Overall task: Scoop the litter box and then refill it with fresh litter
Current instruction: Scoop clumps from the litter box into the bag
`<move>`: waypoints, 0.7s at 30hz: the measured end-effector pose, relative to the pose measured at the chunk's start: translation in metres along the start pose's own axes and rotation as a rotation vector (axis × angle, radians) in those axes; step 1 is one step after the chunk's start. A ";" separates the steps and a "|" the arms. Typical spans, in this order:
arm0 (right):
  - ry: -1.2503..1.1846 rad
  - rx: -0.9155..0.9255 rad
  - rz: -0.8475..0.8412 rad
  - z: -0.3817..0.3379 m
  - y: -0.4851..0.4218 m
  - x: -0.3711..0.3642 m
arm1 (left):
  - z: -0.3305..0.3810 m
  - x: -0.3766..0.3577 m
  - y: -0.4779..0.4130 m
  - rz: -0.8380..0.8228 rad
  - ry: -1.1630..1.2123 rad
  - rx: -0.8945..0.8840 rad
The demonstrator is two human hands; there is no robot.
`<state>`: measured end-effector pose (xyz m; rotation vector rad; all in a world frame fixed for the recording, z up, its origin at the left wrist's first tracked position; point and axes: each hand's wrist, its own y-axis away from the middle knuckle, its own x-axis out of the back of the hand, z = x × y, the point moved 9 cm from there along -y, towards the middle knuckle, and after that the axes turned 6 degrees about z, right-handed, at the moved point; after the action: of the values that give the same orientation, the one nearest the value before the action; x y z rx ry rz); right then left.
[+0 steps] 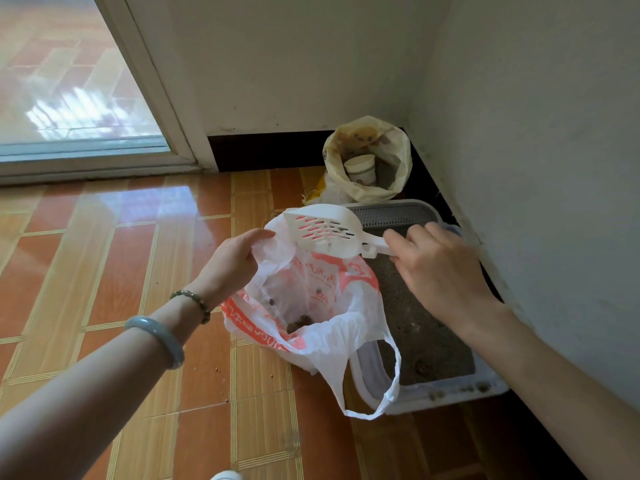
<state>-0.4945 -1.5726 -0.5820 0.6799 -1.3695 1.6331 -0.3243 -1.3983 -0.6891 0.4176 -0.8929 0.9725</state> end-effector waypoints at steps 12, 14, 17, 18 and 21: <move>-0.010 0.016 0.007 0.000 0.000 -0.001 | 0.008 0.003 -0.001 0.013 0.004 -0.001; -0.115 -0.082 -0.089 0.008 0.003 -0.008 | 0.008 0.003 -0.001 0.010 -0.002 0.000; -0.321 -0.262 -0.305 0.016 0.010 -0.020 | 0.008 0.002 -0.001 0.007 -0.009 -0.008; -0.414 -0.329 -0.381 0.020 0.013 -0.025 | 0.008 0.001 -0.001 0.003 -0.009 -0.007; -0.521 -0.520 -0.504 0.045 0.022 -0.029 | 0.009 -0.001 -0.001 -0.005 -0.027 -0.017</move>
<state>-0.5057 -1.6243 -0.6056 1.0626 -1.7178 0.6783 -0.3281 -1.4054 -0.6851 0.4193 -0.9237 0.9560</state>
